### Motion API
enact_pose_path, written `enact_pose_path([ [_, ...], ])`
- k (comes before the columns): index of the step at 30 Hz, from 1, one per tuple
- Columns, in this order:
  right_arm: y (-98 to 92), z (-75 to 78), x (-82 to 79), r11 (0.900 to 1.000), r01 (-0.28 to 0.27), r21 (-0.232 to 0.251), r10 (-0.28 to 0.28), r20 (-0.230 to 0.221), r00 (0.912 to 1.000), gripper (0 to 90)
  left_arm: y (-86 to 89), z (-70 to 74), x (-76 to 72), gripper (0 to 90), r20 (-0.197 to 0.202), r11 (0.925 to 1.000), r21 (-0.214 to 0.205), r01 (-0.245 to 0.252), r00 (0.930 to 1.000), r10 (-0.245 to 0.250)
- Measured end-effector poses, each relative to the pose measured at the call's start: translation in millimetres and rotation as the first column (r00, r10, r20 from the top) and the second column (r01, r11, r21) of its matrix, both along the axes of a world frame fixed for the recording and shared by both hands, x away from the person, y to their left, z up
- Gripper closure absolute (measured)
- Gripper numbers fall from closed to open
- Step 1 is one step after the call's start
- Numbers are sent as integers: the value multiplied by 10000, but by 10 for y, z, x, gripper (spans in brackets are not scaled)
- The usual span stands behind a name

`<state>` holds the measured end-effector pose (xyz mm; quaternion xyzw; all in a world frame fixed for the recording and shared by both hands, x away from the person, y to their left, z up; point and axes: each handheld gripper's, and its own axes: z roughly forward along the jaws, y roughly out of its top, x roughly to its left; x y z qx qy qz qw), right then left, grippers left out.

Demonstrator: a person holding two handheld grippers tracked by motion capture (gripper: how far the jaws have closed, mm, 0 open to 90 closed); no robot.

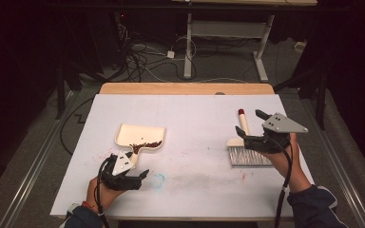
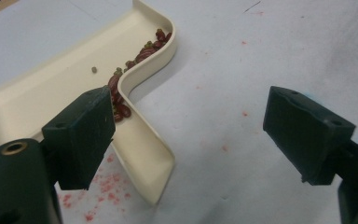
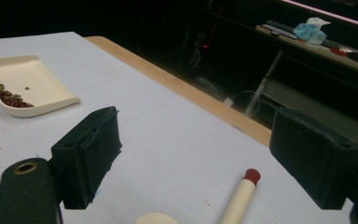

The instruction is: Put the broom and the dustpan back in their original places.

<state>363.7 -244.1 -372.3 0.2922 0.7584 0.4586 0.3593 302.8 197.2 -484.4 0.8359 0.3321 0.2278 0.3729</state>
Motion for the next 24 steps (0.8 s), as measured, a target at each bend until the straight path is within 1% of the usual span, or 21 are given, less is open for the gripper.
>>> enact_pose_path([
  [7,-20,-6,-77,10000,-74,-65,74,67,10000,170,2,8,-4,164,59,10000,22,0,10000,0],
  [10,-39,-8,-112,9999,-105,-104,105,91,9999,170,-1,14,-8,163,130,9999,142,20,9999,-22],
  [12,-49,-17,-133,9998,-117,-174,119,132,9998,169,-1,19,-11,163,161,9999,114,2,9999,-4],
  [14,-65,-31,-152,9997,-127,-214,131,184,9997,170,-1,23,-13,162,186,9999,119,9,9998,-11],
  [16,-85,-47,-163,9996,-195,-216,197,103,9998,169,-3,24,-15,162,203,9999,151,16,9998,-19],
  [20,-117,-81,-196,9995,-201,-228,203,96,9997,169,-9,23,-15,156,226,9997,257,49,9997,-55],
  [24,-140,-119,-238,9993,-302,-226,306,179,9994,169,-11,23,-17,152,238,9997,254,73,9997,-79],
])
